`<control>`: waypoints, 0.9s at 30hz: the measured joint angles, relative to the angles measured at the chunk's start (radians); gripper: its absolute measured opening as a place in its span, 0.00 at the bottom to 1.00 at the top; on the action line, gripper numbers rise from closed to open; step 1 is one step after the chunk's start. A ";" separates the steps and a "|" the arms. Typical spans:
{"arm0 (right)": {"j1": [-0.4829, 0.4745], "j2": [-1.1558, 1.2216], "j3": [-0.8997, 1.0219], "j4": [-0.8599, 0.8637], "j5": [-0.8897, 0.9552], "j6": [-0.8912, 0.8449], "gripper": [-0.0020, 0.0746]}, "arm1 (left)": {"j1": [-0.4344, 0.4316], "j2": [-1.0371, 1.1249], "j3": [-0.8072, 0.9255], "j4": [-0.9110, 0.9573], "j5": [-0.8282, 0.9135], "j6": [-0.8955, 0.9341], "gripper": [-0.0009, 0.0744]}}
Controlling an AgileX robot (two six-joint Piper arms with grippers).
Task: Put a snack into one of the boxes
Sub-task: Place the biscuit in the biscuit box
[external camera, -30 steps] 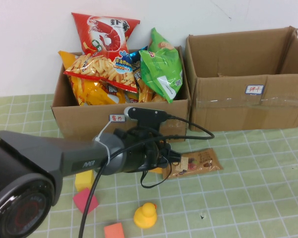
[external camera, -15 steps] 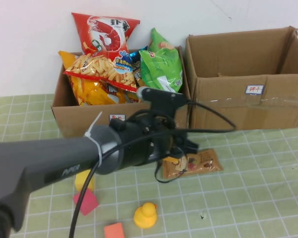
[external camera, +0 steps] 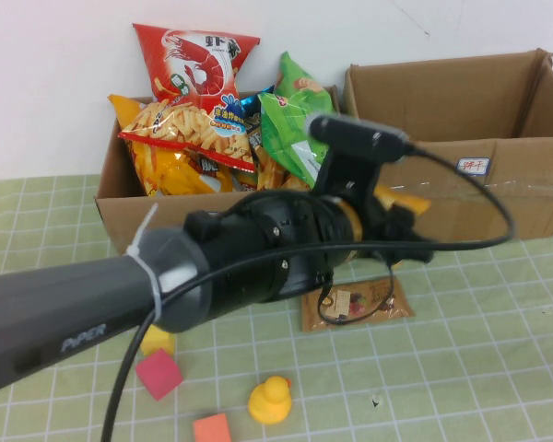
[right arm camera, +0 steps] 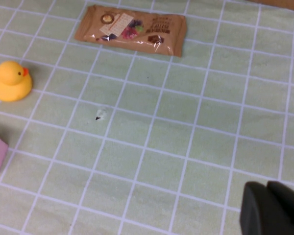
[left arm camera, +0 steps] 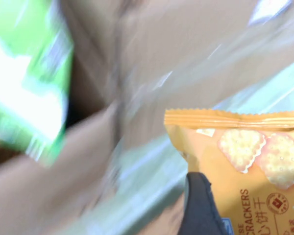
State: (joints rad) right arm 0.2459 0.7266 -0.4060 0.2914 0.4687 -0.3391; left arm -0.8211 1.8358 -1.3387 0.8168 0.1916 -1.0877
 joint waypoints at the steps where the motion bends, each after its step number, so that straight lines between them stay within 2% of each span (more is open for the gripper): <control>1: 0.000 0.000 0.000 0.000 0.000 0.000 0.02 | 0.000 -0.004 -0.006 0.017 -0.023 0.000 0.53; 12: 0.000 0.000 0.002 0.000 0.000 0.000 0.02 | 0.004 0.026 -0.251 0.172 -0.109 0.000 0.53; 22: 0.000 0.000 0.002 0.000 0.000 0.000 0.02 | 0.053 0.195 -0.520 0.218 -0.091 -0.002 0.53; 27: 0.000 0.000 0.002 0.000 0.000 0.000 0.02 | 0.082 0.303 -0.642 0.369 -0.137 -0.002 0.53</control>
State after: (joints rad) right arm 0.2459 0.7266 -0.4039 0.2914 0.4687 -0.3391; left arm -0.7395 2.1386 -1.9806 1.1859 0.0542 -1.0898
